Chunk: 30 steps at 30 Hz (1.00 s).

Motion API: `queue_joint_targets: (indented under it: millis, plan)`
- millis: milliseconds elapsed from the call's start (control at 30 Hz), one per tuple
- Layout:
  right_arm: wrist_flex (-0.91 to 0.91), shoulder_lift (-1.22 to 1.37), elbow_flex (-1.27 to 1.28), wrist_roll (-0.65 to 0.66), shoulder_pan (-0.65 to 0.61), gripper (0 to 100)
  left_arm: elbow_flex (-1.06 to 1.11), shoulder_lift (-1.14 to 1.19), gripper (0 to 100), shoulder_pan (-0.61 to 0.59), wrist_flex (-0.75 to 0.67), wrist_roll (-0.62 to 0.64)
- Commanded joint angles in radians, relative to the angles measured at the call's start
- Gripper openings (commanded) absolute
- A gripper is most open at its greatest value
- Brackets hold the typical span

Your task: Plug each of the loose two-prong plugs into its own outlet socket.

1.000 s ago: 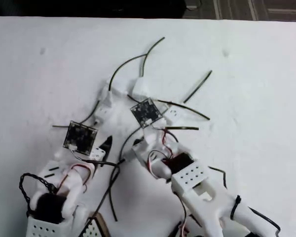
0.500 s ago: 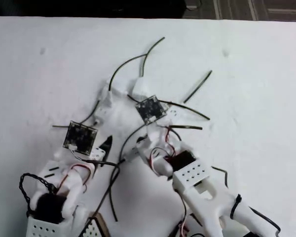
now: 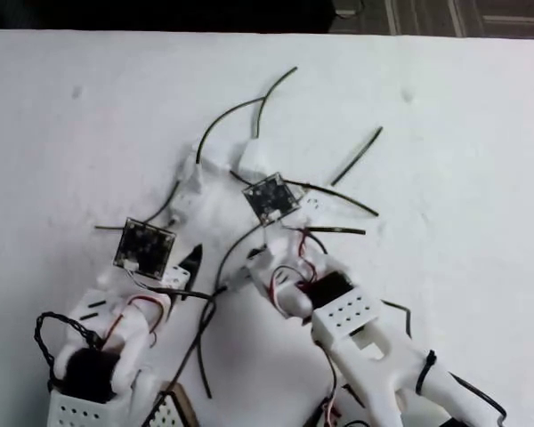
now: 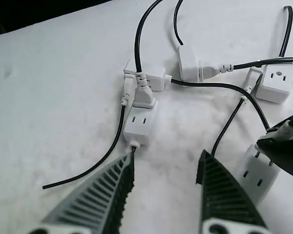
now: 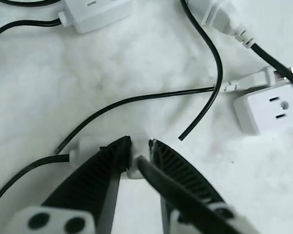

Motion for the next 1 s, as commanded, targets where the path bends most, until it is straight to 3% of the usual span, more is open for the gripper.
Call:
queue_joint_targets:
  millis: [0,633,767,967]
  plan:
    - [0.027,0.002,-0.04,0.012,0.005,1.6,-0.035,-0.012,22,-0.01,-0.009,-0.009]
    - [0.018,0.242,-0.029,0.049,0.005,1.6,-0.035,-0.012,22,-0.01,-0.009,-0.009]
    - [0.005,0.231,0.017,0.137,-0.001,1.6,-0.035,-0.012,22,-0.01,-0.009,-0.009]
    - [0.013,0.163,0.063,0.163,-0.008,1.6,-0.035,-0.012,22,-0.01,-0.009,-0.009]
